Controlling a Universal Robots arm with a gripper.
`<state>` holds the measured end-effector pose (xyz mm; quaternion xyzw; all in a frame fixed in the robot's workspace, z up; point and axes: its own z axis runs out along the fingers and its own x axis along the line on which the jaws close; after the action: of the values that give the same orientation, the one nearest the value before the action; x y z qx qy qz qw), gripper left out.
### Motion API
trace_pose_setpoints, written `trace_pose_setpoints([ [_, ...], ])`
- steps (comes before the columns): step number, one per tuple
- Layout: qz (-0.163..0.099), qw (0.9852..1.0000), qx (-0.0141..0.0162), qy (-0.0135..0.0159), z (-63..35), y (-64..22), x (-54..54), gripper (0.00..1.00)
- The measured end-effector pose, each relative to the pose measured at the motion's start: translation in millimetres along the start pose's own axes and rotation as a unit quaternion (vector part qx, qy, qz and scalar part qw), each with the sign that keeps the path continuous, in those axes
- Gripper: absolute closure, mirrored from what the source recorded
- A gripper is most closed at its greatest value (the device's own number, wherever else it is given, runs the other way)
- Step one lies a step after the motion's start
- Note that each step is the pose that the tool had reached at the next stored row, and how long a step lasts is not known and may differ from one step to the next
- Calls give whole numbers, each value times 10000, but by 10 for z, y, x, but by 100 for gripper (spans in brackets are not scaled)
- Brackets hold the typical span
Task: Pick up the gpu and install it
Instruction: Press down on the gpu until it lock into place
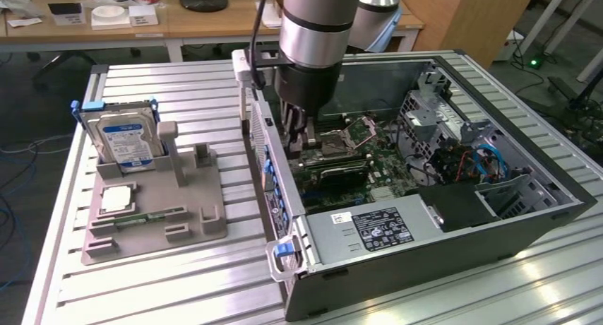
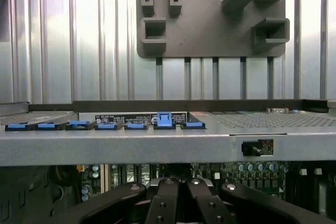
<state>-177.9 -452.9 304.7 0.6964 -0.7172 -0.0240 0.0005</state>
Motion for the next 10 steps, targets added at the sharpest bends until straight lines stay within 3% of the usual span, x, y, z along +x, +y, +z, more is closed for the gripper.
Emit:
trace_pose_setpoints([
  [10,1,10000,0,0,10,29,41,90],
])
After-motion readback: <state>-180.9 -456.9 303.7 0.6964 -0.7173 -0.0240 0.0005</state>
